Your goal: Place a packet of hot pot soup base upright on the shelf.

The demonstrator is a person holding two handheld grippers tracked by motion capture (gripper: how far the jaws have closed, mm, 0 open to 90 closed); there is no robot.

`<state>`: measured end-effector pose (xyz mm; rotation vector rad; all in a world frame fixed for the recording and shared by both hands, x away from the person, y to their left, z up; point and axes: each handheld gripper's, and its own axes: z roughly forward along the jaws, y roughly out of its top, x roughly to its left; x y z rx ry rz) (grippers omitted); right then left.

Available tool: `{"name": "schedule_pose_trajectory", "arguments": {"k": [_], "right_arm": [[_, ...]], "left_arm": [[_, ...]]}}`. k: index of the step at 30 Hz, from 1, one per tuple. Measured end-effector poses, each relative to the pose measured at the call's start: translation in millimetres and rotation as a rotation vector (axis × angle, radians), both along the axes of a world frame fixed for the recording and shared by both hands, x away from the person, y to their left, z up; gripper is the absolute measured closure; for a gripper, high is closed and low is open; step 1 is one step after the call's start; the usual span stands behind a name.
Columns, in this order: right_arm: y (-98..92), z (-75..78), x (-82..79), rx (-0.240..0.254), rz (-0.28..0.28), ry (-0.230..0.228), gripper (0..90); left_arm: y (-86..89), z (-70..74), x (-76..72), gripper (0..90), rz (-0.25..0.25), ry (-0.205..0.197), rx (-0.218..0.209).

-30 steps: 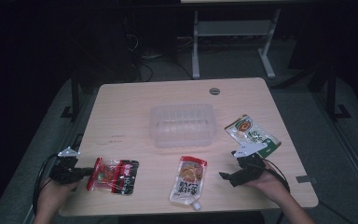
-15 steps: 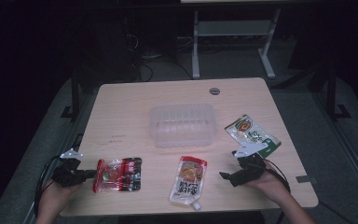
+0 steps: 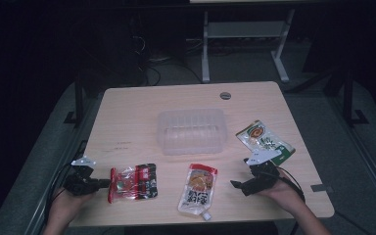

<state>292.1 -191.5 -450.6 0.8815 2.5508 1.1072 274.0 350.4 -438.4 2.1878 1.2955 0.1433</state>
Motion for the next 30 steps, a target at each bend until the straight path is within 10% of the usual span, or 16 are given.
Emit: {"name": "schedule_pose_trajectory", "arguments": {"k": [30], "right_arm": [[13.8, 9.1, -5.9, 0.031, 0.044, -0.013, 8.8]], "left_arm": [[-77.5, 7.6, 11.7, 89.8, -0.227, -0.081, -0.022]]}}
